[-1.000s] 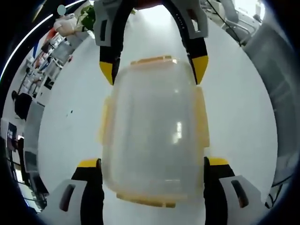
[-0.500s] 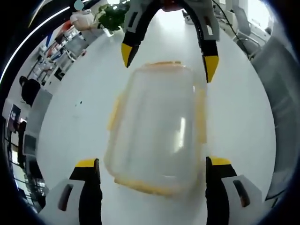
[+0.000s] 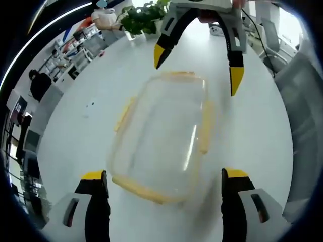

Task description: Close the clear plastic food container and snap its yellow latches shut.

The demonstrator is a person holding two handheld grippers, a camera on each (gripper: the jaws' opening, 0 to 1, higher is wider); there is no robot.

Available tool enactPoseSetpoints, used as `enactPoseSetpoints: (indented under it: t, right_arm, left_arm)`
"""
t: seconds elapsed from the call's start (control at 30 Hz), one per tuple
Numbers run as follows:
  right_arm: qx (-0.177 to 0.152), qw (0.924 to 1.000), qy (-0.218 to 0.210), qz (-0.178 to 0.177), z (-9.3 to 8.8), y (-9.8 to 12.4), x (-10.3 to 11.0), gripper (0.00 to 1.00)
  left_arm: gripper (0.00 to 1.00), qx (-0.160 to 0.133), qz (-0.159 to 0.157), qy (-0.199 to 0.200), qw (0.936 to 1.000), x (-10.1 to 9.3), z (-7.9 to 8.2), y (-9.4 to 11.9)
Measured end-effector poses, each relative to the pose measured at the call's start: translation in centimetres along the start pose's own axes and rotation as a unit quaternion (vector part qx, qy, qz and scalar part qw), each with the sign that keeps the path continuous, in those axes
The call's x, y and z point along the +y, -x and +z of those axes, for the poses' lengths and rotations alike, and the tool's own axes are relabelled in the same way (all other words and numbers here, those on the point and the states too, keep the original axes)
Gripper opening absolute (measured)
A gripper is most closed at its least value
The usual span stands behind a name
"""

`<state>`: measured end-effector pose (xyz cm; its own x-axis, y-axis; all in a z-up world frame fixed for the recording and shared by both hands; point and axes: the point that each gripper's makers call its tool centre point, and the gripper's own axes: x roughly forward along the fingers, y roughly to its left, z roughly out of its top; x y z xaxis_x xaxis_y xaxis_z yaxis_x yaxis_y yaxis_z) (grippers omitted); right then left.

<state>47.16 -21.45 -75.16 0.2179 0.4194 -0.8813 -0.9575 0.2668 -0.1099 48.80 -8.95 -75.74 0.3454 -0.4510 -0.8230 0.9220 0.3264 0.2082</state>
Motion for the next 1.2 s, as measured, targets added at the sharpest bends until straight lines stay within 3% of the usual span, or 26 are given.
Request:
enactPoseSetpoints:
  t: [0.17, 0.53, 0.73, 1.1, 1.2]
  right_arm:
    - [-0.016, 0.9995, -0.025, -0.005, 0.0, 0.2, 0.4, 0.85]
    - [-0.042, 0.9964, -0.071, -0.016, -0.5, 0.3, 2.3, 0.84]
    - [-0.063, 0.993, -0.098, -0.021, -0.5, 0.9, 3.2, 0.84]
    - [-0.087, 0.9872, -0.131, -0.025, -0.7, 1.5, 4.7, 0.84]
    - [-0.107, 0.9841, -0.137, -0.036, -0.4, 2.2, 5.0, 0.84]
  left_arm:
    - [0.9, -0.015, 0.019, 0.039, 0.9989, 0.3, 0.0, 0.5]
    - [0.91, -0.04, 0.044, 0.079, 0.9951, -0.7, 0.1, 1.3]
    - [0.92, -0.064, 0.038, 0.138, 0.9876, -1.8, 0.1, 1.7]
    - [0.92, -0.081, 0.047, 0.16, 0.9827, -3.8, 0.0, 2.7]
    - [0.93, -0.097, 0.039, 0.182, 0.9777, -4.5, 0.0, 3.0]
